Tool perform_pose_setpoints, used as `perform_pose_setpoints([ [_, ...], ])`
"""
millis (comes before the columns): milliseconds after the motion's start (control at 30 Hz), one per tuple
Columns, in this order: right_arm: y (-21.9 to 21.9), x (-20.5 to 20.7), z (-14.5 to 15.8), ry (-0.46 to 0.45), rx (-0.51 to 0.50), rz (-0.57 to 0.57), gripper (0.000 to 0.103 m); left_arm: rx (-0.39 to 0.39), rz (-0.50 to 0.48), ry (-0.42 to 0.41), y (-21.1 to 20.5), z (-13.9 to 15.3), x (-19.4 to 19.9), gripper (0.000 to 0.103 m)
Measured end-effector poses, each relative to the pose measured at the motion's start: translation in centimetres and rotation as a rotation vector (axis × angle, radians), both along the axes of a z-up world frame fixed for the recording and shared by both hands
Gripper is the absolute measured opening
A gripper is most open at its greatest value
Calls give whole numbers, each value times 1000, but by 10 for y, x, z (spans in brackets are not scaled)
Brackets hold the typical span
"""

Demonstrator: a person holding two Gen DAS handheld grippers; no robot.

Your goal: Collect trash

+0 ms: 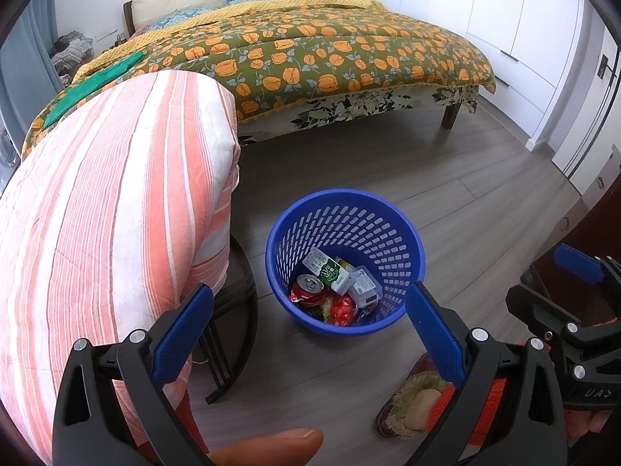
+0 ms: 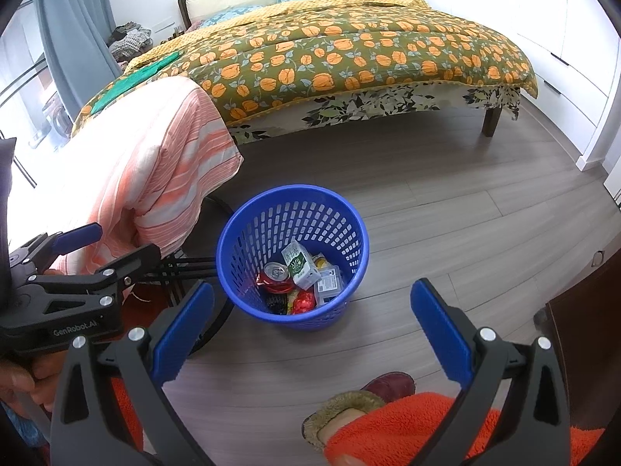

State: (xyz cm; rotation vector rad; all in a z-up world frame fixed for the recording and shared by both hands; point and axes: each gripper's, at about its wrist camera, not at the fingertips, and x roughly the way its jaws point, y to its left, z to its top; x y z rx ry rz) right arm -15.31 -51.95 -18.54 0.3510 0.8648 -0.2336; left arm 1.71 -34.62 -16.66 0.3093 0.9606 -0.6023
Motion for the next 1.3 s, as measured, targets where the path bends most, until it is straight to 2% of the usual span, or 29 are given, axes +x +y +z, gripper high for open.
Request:
perform_pose_setpoints([
  [800, 2, 1, -1, 4, -3, -3, 99, 1, -1, 13, 3, -6, 2, 98],
  [1067, 0, 2, -1, 4, -4, -2, 99, 2, -18, -30, 1, -1, -5, 98],
  [1300, -6, -2, -3, 4, -3, -6, 98, 4, -25, -16, 1, -1, -6, 98],
])
